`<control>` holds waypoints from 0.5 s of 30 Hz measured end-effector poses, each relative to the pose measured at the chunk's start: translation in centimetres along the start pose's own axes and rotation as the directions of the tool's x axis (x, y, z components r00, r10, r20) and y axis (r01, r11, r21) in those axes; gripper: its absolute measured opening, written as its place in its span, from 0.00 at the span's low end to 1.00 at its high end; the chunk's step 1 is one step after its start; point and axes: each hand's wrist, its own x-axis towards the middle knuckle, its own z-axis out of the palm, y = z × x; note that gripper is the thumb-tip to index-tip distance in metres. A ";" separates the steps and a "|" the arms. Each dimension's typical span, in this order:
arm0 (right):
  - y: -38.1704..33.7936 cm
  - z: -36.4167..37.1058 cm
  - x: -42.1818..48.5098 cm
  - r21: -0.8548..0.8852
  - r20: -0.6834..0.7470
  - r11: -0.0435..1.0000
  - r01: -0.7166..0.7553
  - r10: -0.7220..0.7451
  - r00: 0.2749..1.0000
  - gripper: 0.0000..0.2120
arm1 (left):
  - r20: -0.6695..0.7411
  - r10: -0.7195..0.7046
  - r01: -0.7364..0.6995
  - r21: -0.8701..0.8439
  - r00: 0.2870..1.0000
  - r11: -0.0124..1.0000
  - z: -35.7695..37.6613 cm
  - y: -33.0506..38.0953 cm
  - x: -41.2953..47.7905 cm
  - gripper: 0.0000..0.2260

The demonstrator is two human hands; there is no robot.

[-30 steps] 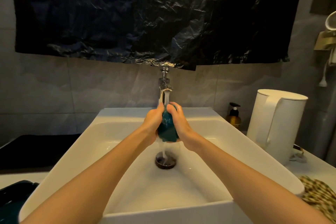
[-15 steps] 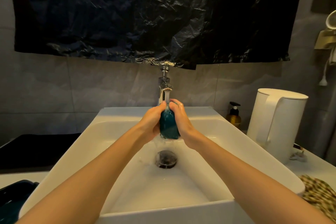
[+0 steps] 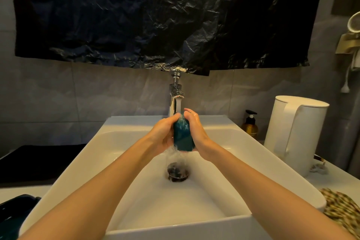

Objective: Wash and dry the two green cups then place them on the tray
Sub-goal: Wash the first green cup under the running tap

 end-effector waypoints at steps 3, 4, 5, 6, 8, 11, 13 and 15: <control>-0.2 0.4 -0.1 0.065 -0.027 0.994 -0.091 0.093 0.995 0.23 | 0.082 0.051 -0.061 0.123 0.995 0.991 0.1 -0.1 -0.1 0.12; -0.2 0.5 0.1 0.085 -0.036 0.989 -0.120 0.124 0.992 0.28 | 0.109 0.074 -0.091 0.164 0.991 0.982 0.2 -0.1 -0.2 0.10; -0.2 0.5 0.2 0.099 -0.038 0.984 -0.150 0.155 0.987 0.30 | 0.124 0.091 -0.113 0.185 0.988 0.976 0.2 -0.1 -0.2 0.08; -0.2 0.4 0.3 0.117 -0.037 0.976 -0.183 0.189 0.981 0.29 | 0.127 0.103 -0.127 0.196 0.987 0.972 0.2 -0.2 -0.2 0.08; -0.2 0.2 0.3 0.181 0.004 0.937 -0.300 0.304 0.953 0.24 | 0.097 0.125 -0.146 0.259 0.987 0.955 0.2 -0.3 -0.2 0.10; 0.2 0.9 0.2 0.185 0.050 0.919 -0.350 0.346 0.937 0.22 | -0.067 0.189 -0.151 0.371 0.980 0.916 0.7 -0.8 0.0 0.10; 0.4 1.5 0.2 0.053 -0.032 0.979 -0.197 0.199 0.980 0.16 | -0.173 0.202 -0.130 0.354 0.964 0.926 1.0 -0.8 0.1 0.10; 0.7 1.6 0.3 -0.009 -0.057 0.993 -0.117 0.116 0.992 0.13 | -0.198 0.165 -0.100 0.304 0.966 0.947 0.9 -0.7 0.3 0.11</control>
